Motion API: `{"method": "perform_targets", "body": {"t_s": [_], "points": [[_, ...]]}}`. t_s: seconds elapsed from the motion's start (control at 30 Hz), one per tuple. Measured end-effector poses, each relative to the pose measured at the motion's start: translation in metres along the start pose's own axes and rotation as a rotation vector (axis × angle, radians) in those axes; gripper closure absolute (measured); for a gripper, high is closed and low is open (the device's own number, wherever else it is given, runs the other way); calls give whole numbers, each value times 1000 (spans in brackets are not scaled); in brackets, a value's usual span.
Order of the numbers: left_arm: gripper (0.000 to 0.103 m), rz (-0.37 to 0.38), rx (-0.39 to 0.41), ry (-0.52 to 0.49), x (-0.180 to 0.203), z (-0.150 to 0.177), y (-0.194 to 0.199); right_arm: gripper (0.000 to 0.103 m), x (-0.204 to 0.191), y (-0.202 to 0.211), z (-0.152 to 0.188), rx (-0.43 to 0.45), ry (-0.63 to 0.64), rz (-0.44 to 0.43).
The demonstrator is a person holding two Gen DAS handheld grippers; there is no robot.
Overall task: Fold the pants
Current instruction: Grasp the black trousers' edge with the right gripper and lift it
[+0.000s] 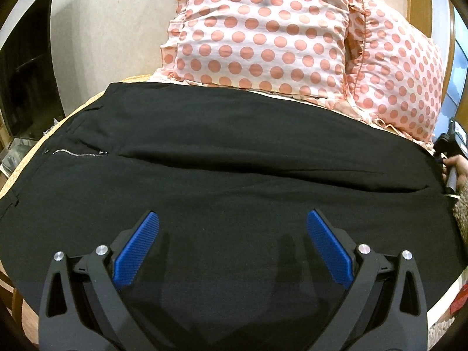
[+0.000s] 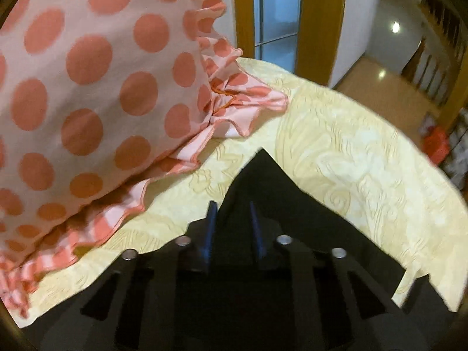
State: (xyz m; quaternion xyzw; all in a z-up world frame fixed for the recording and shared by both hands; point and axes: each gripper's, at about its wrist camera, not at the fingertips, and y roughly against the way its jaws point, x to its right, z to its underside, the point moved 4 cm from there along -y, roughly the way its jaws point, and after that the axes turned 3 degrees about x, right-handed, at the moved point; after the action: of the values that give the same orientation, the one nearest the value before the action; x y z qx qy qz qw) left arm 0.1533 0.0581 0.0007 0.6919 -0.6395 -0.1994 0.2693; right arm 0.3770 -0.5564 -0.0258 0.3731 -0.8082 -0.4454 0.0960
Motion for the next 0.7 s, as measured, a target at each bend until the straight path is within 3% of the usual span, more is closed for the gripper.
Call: {"method": "perform_targets", "body": {"t_s": [0.03,0.3,0.4,0.57,0.7], "points": [[2,2,1,0,0,0,0,98,7,7,3,-2,-40,-63],[2,0,11,11,-2,0,3,100,50,85,12,130,-148,-386],[2,-2,15,18,-3,0,5,100,77,124,36,160,-181,-487],[2,-5,17,22,-4,-1,5,100,123,164,95,155,-186,-484],[2,-1,13,11,-2,-1,5,100,140,159,126,98,-190,-464]]}}
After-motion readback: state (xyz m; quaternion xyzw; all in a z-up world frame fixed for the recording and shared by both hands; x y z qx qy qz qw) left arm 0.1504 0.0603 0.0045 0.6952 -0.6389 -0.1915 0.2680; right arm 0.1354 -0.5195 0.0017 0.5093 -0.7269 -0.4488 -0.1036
